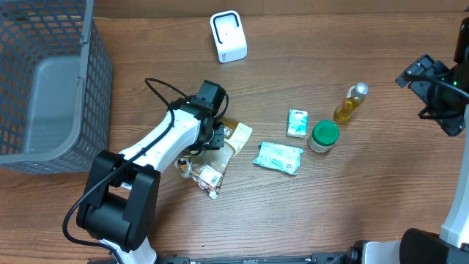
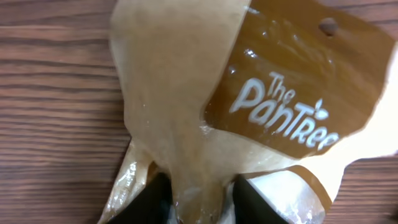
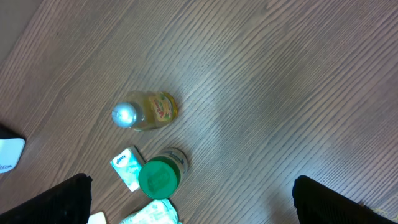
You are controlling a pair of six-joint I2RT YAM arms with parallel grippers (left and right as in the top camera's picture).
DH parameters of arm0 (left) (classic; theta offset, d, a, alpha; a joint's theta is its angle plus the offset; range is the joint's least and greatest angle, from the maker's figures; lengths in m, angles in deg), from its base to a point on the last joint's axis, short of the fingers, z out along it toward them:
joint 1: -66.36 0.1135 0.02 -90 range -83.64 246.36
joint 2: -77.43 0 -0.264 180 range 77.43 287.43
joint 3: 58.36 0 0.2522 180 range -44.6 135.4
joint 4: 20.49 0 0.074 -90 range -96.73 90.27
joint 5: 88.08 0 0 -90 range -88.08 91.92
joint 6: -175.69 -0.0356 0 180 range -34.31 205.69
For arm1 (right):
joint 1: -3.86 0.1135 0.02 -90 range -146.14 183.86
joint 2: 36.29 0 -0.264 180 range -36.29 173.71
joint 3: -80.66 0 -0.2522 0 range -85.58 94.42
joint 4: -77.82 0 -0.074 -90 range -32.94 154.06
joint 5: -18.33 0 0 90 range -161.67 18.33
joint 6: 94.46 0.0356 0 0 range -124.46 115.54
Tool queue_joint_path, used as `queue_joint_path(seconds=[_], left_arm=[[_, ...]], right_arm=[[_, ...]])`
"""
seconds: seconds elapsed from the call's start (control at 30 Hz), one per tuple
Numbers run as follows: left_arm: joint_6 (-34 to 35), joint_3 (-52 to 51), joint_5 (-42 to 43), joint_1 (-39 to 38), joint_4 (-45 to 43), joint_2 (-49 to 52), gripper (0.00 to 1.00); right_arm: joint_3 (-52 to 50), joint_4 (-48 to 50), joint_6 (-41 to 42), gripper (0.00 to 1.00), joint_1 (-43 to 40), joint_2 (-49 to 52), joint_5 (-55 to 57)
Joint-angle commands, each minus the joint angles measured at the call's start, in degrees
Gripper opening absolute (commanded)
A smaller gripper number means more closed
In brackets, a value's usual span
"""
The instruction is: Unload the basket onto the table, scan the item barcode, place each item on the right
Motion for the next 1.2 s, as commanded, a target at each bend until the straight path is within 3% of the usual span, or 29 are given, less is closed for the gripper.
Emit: queue_joint_path(seconds=[0.0,0.27,0.5,0.8,0.97,1.17], left_arm=[[5.2,-0.7,-8.0,-0.3,1.4,-1.2,0.29],[21.2,-0.7,-9.7,3.5,6.4,-1.2,0.41],[23.3,-0.6,2.7,10.3,7.3,-1.5,0.41],[10.3,-0.5,6.3,15.1,9.1,-1.9,0.47],[3.5,-0.5,6.3,15.1,11.0,-1.9,0.64],[-1.2,4.1,4.6,15.1,14.9,-3.2,0.59]], right_arm=[[0.1,0.1,0.2,1.00,-0.2,-0.5,0.2],[0.1,0.1,0.2,1.00,-0.2,-0.5,0.2],[0.1,0.1,0.2,1.00,-0.2,-0.5,0.2],[0.1,0.1,0.2,1.00,-0.2,-0.5,0.2],[0.1,0.1,0.2,1.00,-0.2,-0.5,0.2],[0.1,0.1,0.2,1.00,-0.2,-0.5,0.2]])
